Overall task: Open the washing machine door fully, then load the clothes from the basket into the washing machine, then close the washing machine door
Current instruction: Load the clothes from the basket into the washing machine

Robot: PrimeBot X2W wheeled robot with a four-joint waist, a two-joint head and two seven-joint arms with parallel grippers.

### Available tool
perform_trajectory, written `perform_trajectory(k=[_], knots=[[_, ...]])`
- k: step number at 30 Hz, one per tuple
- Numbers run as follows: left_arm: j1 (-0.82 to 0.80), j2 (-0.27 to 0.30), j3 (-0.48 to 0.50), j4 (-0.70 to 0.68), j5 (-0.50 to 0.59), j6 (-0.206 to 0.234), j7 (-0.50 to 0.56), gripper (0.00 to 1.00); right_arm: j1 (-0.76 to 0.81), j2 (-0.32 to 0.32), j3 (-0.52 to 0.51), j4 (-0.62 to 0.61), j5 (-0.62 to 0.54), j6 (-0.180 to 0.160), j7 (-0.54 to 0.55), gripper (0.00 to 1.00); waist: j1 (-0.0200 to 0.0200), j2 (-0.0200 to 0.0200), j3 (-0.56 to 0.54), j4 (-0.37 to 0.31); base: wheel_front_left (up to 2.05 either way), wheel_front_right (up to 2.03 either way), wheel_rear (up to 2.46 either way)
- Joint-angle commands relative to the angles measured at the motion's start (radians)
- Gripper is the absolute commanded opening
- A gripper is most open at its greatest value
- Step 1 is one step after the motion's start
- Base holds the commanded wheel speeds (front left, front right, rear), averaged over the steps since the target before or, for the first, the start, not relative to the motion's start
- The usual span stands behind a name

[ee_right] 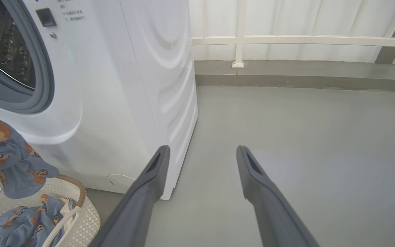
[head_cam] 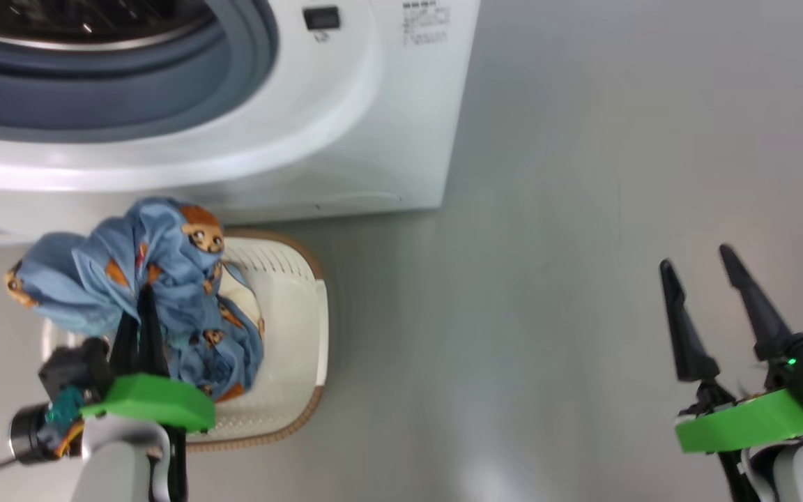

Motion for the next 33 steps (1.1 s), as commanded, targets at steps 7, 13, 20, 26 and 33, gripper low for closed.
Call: perform_trajectory(k=[7,13,20,26,33], knots=[[0.146,0.021,0.017,-0.141,0.046,-0.021,-0.012,0.00,0.072,0.017,0.053,0.014,-0.005,0.006,-0.005,1.00,0.0001,0.0000,-0.218,0.051,0.00,0.00,0.00],[0.243,0.026,-0.001,-0.215,0.072,-0.043,-0.012,0.00,0.124,0.042,0.082,0.037,-0.013,0.006,-0.005,1.00,0.0001,0.0000,-0.320,0.050,0.00,0.00,0.00],[0.321,0.044,-0.012,-0.250,0.075,-0.051,-0.004,0.00,0.164,0.061,0.095,0.049,-0.013,0.006,-0.005,1.00,0.0001,0.0000,-0.396,0.037,0.00,0.00,0.00],[0.365,0.055,-0.017,-0.291,0.070,-0.051,0.020,0.00,0.187,0.071,0.097,0.049,-0.015,0.006,-0.004,1.00,0.0001,0.0000,-0.433,0.027,0.00,0.00,0.00],[0.398,0.065,-0.017,-0.322,0.065,-0.045,0.039,0.00,0.205,0.083,0.099,0.046,-0.019,0.006,-0.001,1.00,0.0001,0.0000,-0.461,0.021,0.00,0.00,0.00]])
